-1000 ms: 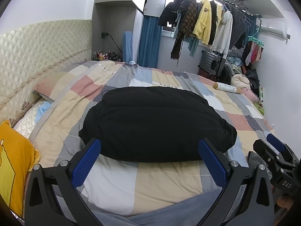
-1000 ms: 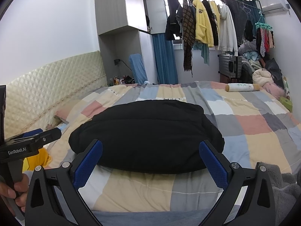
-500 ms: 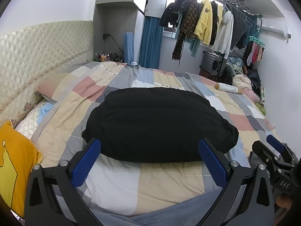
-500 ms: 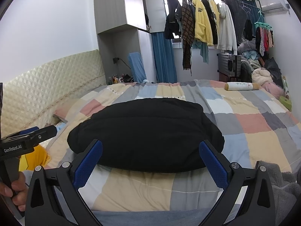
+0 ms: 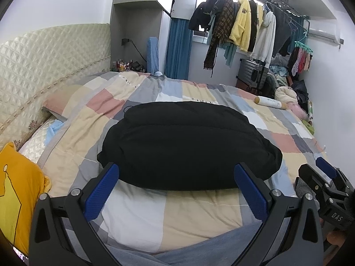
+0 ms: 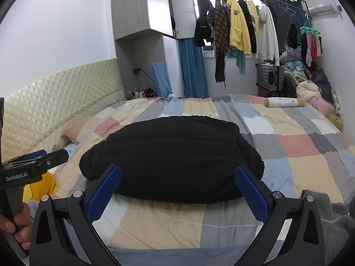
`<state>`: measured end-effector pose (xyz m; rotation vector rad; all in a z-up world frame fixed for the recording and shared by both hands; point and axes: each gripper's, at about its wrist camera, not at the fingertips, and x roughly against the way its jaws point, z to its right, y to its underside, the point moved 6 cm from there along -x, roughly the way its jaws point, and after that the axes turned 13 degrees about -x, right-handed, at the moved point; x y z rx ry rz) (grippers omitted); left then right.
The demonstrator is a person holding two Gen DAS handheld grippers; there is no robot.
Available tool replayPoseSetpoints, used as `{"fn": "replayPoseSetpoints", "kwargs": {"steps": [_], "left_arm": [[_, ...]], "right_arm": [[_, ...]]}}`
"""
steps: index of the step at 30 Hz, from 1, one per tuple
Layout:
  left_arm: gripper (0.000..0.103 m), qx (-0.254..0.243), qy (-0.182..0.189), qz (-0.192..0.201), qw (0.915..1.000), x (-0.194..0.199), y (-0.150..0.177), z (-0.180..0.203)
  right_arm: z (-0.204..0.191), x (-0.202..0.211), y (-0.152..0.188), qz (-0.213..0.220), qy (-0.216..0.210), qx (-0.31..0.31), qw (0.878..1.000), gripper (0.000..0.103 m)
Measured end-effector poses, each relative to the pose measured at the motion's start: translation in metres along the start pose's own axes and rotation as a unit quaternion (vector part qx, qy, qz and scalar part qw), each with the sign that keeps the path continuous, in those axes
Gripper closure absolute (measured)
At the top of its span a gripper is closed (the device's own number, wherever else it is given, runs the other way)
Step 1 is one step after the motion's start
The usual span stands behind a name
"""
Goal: Fold large clothes
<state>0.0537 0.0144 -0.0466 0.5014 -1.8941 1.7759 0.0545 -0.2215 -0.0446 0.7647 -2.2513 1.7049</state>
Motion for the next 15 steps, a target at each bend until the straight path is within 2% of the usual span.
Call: {"fn": "replayPoseSetpoints", "kwargs": {"steps": [15], "left_arm": [[0.000, -0.003, -0.001, 0.001, 1.0000, 0.0022, -0.0010, 0.0033]], "right_arm": [[0.0009, 0.0030, -0.0020, 0.003, 0.006, 0.000, 1.000, 0.000]]}}
